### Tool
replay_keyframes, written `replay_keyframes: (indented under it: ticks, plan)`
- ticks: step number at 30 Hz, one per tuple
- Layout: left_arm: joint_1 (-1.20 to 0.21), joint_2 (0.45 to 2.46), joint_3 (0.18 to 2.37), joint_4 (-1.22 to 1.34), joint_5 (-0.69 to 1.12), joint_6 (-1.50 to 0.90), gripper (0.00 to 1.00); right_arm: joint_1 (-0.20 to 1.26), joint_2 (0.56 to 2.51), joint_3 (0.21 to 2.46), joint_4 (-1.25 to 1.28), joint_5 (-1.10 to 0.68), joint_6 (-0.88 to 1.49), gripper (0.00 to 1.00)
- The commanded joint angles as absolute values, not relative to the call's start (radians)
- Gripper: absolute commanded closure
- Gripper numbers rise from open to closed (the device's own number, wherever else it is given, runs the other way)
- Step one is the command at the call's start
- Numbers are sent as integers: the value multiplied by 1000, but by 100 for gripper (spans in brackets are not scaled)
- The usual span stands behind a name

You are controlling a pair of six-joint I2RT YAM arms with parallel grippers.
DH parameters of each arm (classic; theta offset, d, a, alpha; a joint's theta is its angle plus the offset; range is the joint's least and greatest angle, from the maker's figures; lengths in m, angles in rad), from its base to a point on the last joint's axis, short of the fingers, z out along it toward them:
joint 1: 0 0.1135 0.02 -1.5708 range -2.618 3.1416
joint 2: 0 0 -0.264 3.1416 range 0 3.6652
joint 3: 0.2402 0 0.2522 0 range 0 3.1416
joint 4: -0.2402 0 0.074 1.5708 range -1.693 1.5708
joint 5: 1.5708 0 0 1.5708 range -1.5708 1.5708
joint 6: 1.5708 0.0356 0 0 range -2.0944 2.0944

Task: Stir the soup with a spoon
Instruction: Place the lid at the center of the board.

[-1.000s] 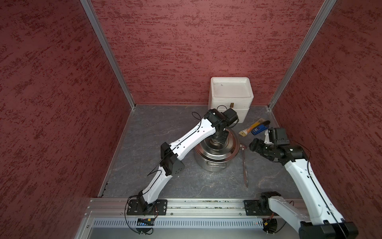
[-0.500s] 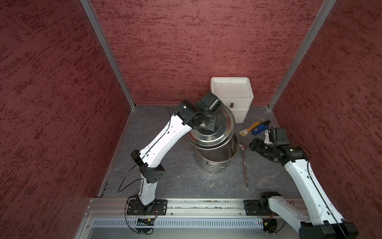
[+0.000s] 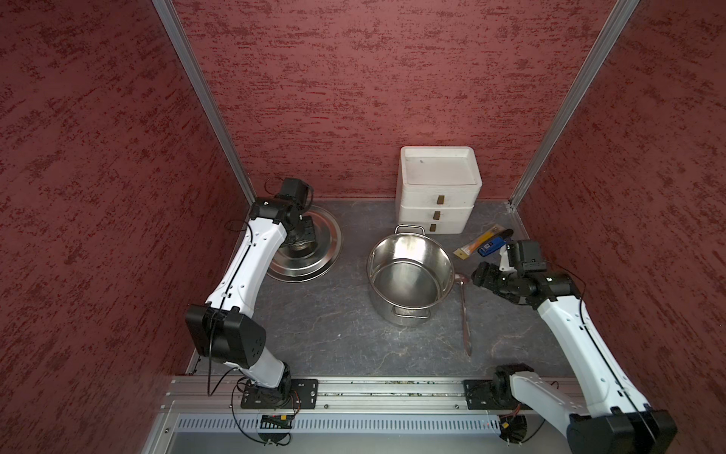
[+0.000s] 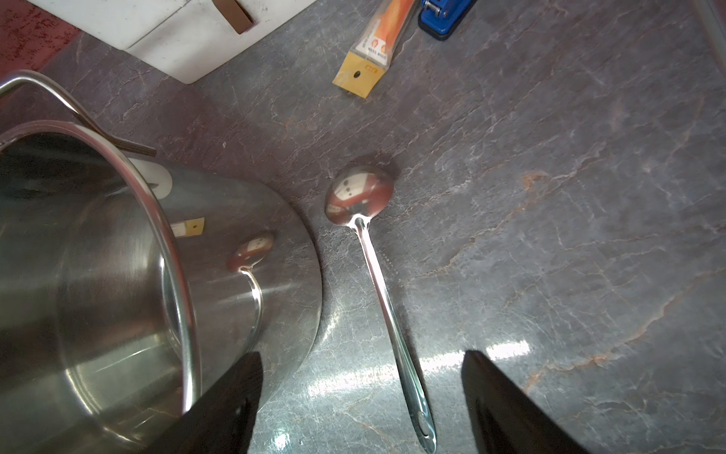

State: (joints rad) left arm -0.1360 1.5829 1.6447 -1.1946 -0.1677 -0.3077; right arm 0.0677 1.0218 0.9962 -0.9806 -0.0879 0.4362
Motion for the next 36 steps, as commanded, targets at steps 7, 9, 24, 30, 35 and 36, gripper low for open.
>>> replay_keyframes:
  ticks: [7,9,24,30,35,36]
  plan:
    - [-18,1765,1527,-831,-6,-265,59,58,1007,1046,-1051,-91,443,16]
    - [-2,1820,1532,-801,2,-267,59,58,1003,1041,-1060,-90,458,16]
    - [22,2027,1553,-739,-20,-265,54,58,968,922,-1055,-122,545,16]
    - [33,2044,1525,-719,-14,-263,38,57,981,882,-1053,-134,552,16]
    - [37,2044,1523,-714,-3,-259,15,57,992,855,-1045,-145,545,16]
    - [39,2040,1523,-715,-2,-260,7,58,994,847,-1035,-153,543,16]
